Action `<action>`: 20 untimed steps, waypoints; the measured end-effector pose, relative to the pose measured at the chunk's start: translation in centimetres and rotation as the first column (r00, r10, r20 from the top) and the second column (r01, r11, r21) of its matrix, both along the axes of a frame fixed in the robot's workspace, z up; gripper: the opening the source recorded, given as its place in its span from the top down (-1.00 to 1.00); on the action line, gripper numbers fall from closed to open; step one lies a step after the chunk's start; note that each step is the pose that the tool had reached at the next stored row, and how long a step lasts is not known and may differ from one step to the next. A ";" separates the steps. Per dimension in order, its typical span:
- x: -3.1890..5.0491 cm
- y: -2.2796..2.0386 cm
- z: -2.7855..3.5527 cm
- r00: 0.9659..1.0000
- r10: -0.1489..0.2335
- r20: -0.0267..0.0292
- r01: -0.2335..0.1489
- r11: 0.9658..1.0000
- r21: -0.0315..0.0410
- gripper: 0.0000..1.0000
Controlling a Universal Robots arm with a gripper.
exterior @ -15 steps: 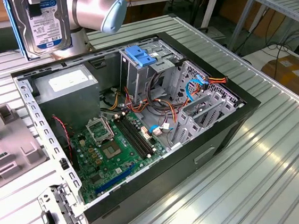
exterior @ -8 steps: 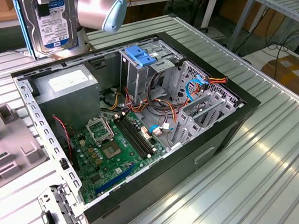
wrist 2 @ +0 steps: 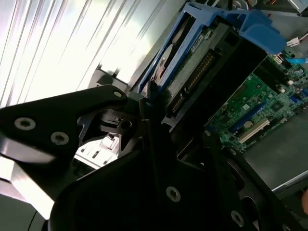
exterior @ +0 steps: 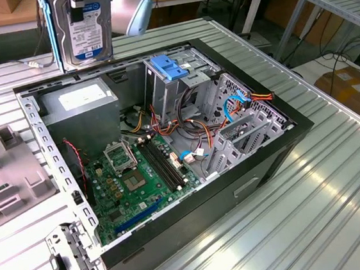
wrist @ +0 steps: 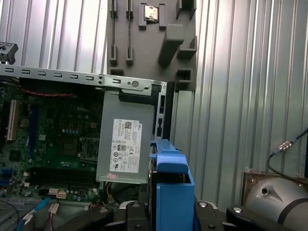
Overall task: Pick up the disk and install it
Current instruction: 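Pick up the disk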
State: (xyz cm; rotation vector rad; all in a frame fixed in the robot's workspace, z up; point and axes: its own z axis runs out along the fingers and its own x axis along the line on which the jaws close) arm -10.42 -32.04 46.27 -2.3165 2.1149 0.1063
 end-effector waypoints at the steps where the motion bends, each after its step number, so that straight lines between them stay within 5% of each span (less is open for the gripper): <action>1: 0.19 -0.62 -0.04 1.000 -0.001 0.000 0.001 1.000 0.000 0.27; 4: 0.82 -1.96 -0.13 1.000 -0.002 0.000 0.002 1.000 0.000 0.27; 8: 0.93 -2.76 -0.13 1.000 -0.005 0.000 0.005 1.000 0.000 0.27; 13: 0.95 -3.20 -0.19 0.999 -0.047 0.000 0.047 0.999 0.000 0.27; 18: 0.97 -3.32 -0.24 0.993 -0.120 0.000 0.120 0.993 0.000 0.27; 20: 1.12 -3.69 -0.25 0.992 -0.123 0.000 0.123 0.992 0.000 0.27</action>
